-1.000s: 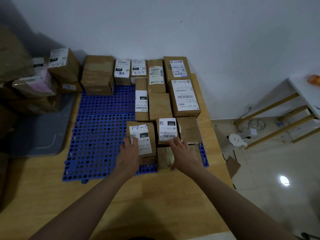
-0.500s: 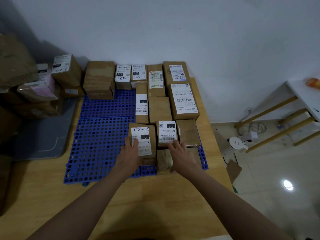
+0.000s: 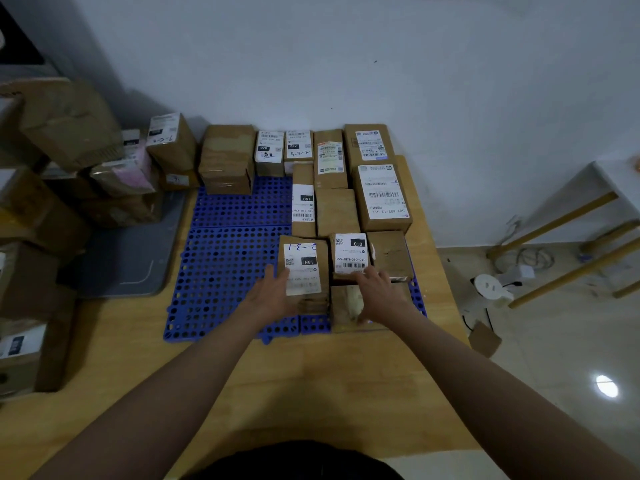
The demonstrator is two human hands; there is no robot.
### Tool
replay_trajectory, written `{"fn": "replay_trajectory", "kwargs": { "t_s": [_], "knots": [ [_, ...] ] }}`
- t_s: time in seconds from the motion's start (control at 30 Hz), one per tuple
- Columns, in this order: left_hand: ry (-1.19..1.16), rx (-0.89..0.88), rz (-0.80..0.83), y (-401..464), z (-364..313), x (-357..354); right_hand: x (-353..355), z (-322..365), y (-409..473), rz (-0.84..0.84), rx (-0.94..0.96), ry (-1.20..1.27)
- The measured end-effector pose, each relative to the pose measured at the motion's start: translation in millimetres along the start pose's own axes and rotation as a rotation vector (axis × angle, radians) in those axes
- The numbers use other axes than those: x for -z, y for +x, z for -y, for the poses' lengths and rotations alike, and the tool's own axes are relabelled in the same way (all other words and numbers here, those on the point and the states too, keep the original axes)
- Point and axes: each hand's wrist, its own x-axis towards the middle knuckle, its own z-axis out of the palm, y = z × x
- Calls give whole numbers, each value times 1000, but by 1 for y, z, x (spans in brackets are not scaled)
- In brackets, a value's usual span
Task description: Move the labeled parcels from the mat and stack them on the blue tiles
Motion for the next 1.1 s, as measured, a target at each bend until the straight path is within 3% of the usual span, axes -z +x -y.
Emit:
{"fn": "replay_trajectory", "kwargs": {
  "t_s": [0.2, 0.47, 0.7, 1.1],
  "knots": [
    [2, 18, -5, -12, 15, 14, 17, 16, 1, -40, 53, -10],
    [94, 184, 42, -47, 59, 38, 32, 66, 13, -21, 146, -70],
    [58, 236, 33, -92, 127, 52, 35, 130, 22, 38, 307, -82],
    [-47, 371, -111, -135, 260, 57, 27, 266, 44, 163, 391, 20]
  ]
}}
